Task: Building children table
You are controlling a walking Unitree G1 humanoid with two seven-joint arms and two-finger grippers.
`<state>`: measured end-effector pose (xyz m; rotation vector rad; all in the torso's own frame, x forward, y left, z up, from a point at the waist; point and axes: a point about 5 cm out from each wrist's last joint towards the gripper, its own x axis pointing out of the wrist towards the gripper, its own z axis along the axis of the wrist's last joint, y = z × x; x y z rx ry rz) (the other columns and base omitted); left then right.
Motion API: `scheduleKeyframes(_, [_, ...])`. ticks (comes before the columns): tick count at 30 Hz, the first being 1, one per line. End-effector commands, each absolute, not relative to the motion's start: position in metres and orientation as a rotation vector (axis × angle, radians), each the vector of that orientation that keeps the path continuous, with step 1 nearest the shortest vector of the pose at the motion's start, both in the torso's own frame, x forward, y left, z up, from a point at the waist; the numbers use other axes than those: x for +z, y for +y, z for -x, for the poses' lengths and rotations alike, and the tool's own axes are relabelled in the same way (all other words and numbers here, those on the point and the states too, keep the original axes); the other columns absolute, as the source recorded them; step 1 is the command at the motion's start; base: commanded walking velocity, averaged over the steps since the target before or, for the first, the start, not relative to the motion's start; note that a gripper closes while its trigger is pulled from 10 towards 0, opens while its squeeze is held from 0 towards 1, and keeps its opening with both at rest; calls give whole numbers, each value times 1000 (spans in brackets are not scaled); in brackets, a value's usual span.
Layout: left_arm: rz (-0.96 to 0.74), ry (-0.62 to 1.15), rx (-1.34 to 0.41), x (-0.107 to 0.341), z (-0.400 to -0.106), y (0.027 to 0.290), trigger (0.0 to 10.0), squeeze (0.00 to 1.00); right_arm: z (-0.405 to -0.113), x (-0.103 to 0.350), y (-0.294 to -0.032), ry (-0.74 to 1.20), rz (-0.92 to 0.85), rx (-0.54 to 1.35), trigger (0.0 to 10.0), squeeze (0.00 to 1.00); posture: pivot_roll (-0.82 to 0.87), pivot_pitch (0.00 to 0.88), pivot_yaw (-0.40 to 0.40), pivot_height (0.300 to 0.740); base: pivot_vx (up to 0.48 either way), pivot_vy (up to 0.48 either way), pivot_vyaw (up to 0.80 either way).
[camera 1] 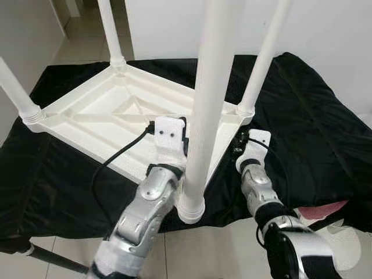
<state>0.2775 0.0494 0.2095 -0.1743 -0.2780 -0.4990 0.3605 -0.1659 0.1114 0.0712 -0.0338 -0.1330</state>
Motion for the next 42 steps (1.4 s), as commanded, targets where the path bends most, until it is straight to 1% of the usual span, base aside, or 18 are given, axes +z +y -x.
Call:
scheduleKeyframes(1, [143,-296,-723,211,-270,45,10000,0,-356,109,-171,-48,-56,-135,10000,0,51,111,34,740,0,0,0])
scheduleKeyframes(4, [115,-286,-751,209,-270,55,10000,0,-348,112,-182,-92,-48,-149,10000,0,32,104,44,740,0,0,0])
scheduleKeyframes(8, [97,-283,-766,209,-269,61,10000,0,-343,114,-188,-123,-50,-154,10000,0,27,102,47,740,0,0,0])
scheduleKeyframes(9, [47,-268,-853,208,-261,73,10000,0,-332,123,-198,-175,-123,-161,10000,0,27,102,47,740,0,0,0])
scheduleKeyframes(10, [47,-268,-853,208,-261,73,10000,0,-332,123,-198,-175,-123,-161,10000,0,27,102,47,740,0,0,0])
scheduleKeyframes(11, [-7,-248,-924,206,-254,81,10000,0,-324,133,-207,-213,-167,-156,10000,0,3,101,51,740,0,0,0])
scheduleKeyframes(15, [-17,-185,-991,200,-249,88,10000,0,-316,142,-213,-246,-162,-136,10000,0,-9,101,55,740,0,0,0])
scheduleKeyframes(20, [-56,-132,-1045,191,-244,93,10000,0,-307,148,-216,-252,-140,-98,10000,0,-13,100,55,740,0,0,0])
scheduleKeyframes(24, [-109,-73,-1114,179,-241,99,10000,0,-292,155,-211,-253,-81,23,10000,0,-29,101,63,740,0,0,0])
scheduleKeyframes(29, [-151,-21,-1167,169,-239,107,10000,0,-280,154,-206,-220,-69,101,10000,0,-36,99,69,740,0,0,0])
scheduleKeyframes(30, [-153,-12,-1170,167,-239,110,10000,361,-278,153,-204,-214,-63,112,10000,0,-37,97,70,740,0,0,0])
scheduleKeyframes(31, [-156,1,-1169,166,-240,114,10000,541,-276,153,-203,-206,-64,125,10000,0,-39,96,72,740,0,0,0])
scheduleKeyframes(34, [-162,14,-1169,165,-240,118,10000,541,-273,153,-201,-194,-66,140,10000,0,-39,96,72,740,0,0,0])
scheduleKeyframes(35, [-161,31,-1179,164,-240,123,10000,1000,-271,154,-199,-189,-59,161,10000,0,-39,96,72,740,0,0,0])
scheduleKeyframes(38, [-184,54,-1180,162,-241,131,10000,1000,-268,155,-197,-182,-43,194,10000,0,-38,98,71,740,0,0,0])
scheduleKeyframes(40, [-233,66,-1182,159,-241,139,10000,1000,-265,157,-196,-171,-22,226,10000,0,-38,98,71,740,0,0,0])
scheduleKeyframes(41, [-271,89,-1204,157,-240,146,10000,773,-263,160,-197,-164,-10,249,10000,0,-46,103,74,740,0,0,0])
scheduleKeyframes(42, [-279,96,-1212,157,-240,147,10000,773,-262,161,-198,-163,-7,253,10000,0,-46,103,74,740,0,0,0])
